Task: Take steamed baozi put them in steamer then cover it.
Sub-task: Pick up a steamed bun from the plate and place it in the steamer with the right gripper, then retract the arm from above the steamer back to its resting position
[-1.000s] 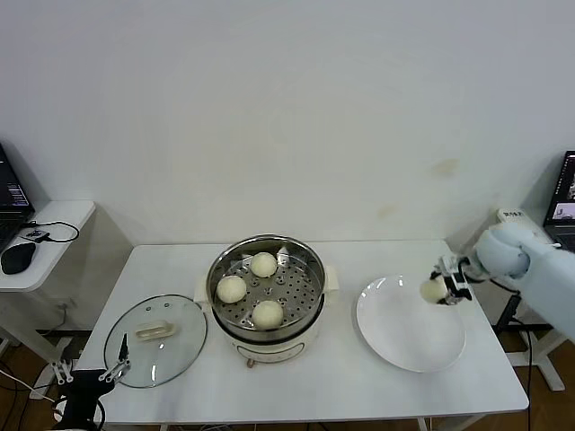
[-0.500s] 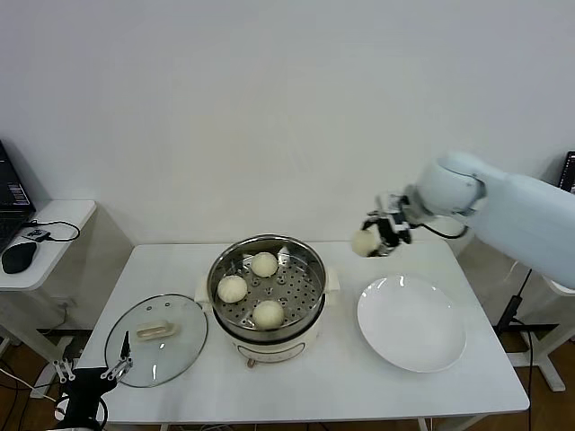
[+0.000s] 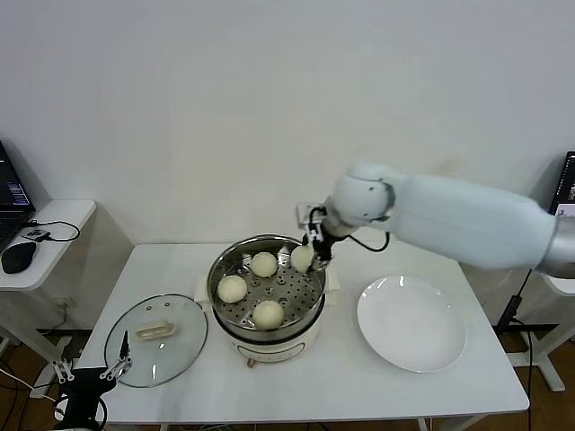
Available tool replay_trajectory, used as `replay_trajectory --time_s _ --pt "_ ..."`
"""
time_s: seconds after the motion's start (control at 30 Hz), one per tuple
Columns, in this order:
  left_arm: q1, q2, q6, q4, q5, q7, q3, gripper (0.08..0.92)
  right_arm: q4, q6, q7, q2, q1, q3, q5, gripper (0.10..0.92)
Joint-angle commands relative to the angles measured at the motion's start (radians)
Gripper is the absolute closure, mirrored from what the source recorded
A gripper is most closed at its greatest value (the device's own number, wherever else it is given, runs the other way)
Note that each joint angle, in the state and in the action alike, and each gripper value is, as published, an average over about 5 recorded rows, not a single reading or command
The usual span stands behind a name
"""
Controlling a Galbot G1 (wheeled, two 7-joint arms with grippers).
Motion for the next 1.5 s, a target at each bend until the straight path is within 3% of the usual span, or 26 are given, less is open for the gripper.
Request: replay_trajectory --time_s 0.03,0.7,1.07,1.17,1.3,1.5 --pt "0.000 0.000 -0.001 0.003 -0.001 0.001 0.001 0.177 -0.072 -0.067 0.062 0.112 -0.071 -0.036 0.033 0.414" --pt "-0.018 0.002 -0.003 0.019 -0.001 0.001 0.004 0.177 -0.110 -0.066 0.069 0.104 -0.153 0.010 -0.035 0.410" --pt "-0.025 0.007 0.000 0.024 -0.006 0.001 0.003 0.177 0.021 -0.029 0.078 -0.048 -0.077 0.113 -0.029 0.208" --pt "-0.024 0.010 0.004 0.023 -0.013 0.001 0.003 0.177 0.091 -0.017 0.172 -0.136 -0.126 0.187 -0.009 0.203" --pt "-0.023 0.012 0.003 0.028 -0.018 0.001 0.002 0.177 0.187 0.022 0.408 -0.250 -0.327 0.368 0.071 0.203" --pt "-0.029 0.007 -0.003 0.040 -0.015 0.005 0.006 0.177 0.285 0.304 0.740 -0.378 -0.791 0.714 0.085 0.203"
